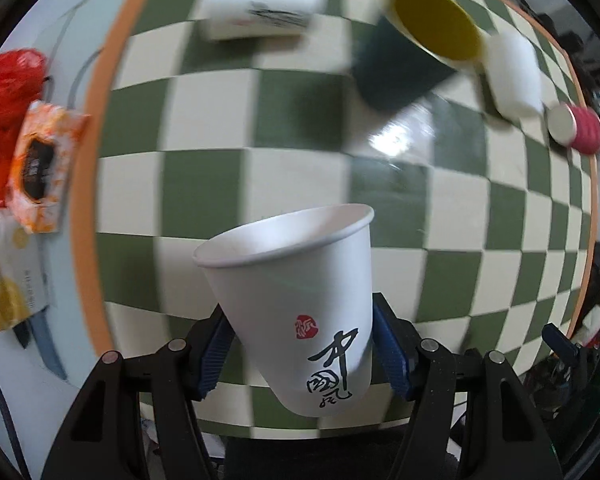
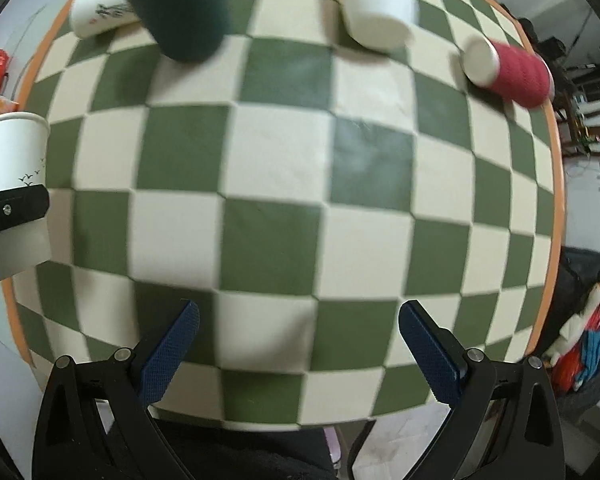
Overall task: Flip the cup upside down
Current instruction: 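Lift the calligraphy cup with the left gripper and carry it toward the table center, then lower the cup upright onto the table and open the left gripper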
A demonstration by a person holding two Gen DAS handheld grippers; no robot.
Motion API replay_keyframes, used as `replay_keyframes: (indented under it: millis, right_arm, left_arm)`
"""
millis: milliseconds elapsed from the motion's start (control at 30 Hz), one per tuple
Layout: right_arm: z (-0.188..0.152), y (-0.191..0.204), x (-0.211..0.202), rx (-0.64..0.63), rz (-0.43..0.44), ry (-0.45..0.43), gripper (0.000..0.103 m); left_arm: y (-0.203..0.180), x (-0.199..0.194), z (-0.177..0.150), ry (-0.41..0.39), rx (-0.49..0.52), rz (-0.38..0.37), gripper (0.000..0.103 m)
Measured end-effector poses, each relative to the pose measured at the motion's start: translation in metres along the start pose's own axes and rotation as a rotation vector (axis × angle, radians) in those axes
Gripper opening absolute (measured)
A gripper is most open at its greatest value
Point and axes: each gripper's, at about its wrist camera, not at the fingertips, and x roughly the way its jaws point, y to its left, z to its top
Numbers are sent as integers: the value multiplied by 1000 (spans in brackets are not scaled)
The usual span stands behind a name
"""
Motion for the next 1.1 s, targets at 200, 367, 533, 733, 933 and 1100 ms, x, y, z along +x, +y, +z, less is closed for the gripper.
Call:
replay_keyframes:
  millis: [200, 367, 533, 733, 933, 1100]
  right_arm:
    - [-26, -53, 24, 61, -33, 24, 102]
    - [-31, -93, 45, 110, -60, 40, 102]
    - [-30, -120, 60, 154, -67, 57, 102]
    - [-33, -132, 62, 177, -67, 57, 102]
    - [-37, -135, 63, 187, -62, 54, 102]
    - [-40, -137, 63, 200, -58, 47, 102]
  left_arm:
    - [-72, 38, 10, 26, 63, -13, 63]
    - [-113, 53, 15, 25, 111, 6, 63]
    - [-137, 68, 20, 39, 144, 24, 63]
    - [-155, 91, 27, 58, 166, 50, 64]
    - [-159, 103, 35, 71, 180, 65, 64]
    - [-166, 111, 44, 70, 162, 69, 64]
